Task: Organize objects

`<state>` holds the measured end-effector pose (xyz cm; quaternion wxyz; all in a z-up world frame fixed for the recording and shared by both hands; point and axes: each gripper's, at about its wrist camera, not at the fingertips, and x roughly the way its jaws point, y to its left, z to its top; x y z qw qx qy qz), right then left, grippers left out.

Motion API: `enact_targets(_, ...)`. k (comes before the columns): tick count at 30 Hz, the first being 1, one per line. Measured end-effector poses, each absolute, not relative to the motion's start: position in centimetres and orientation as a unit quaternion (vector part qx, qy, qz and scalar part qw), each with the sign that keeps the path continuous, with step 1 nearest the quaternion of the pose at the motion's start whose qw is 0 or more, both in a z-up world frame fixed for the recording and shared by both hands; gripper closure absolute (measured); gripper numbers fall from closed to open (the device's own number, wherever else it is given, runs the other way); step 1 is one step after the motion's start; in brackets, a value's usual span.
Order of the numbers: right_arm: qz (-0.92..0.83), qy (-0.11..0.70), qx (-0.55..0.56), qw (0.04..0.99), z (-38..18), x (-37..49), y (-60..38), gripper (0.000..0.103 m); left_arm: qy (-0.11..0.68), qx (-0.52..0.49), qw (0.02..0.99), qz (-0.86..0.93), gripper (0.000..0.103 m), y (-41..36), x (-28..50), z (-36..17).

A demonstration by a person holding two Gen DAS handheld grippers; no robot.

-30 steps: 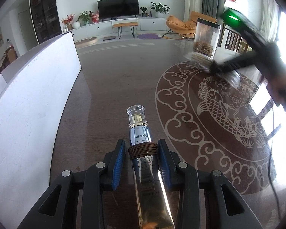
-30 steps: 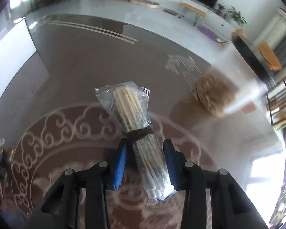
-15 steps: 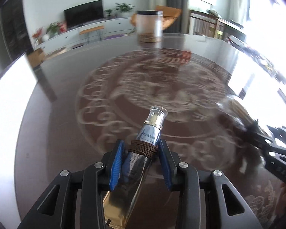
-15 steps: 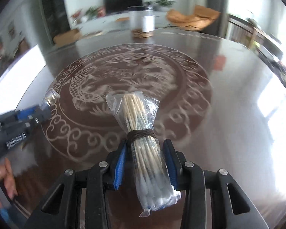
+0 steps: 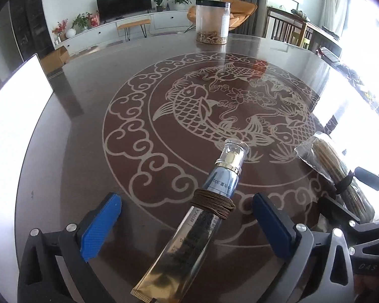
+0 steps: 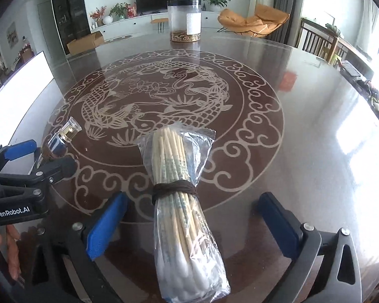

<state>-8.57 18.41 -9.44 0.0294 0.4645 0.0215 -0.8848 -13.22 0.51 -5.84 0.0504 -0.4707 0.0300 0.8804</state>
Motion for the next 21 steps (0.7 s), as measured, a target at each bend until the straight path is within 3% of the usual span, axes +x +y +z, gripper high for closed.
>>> enact_targets(21,-0.889,0.015,0.457,0.017,-9.22,-7.77,18.62,0.0,0.028,-0.47,0.048,0.881,0.0,0.52,-12.86,-5.63)
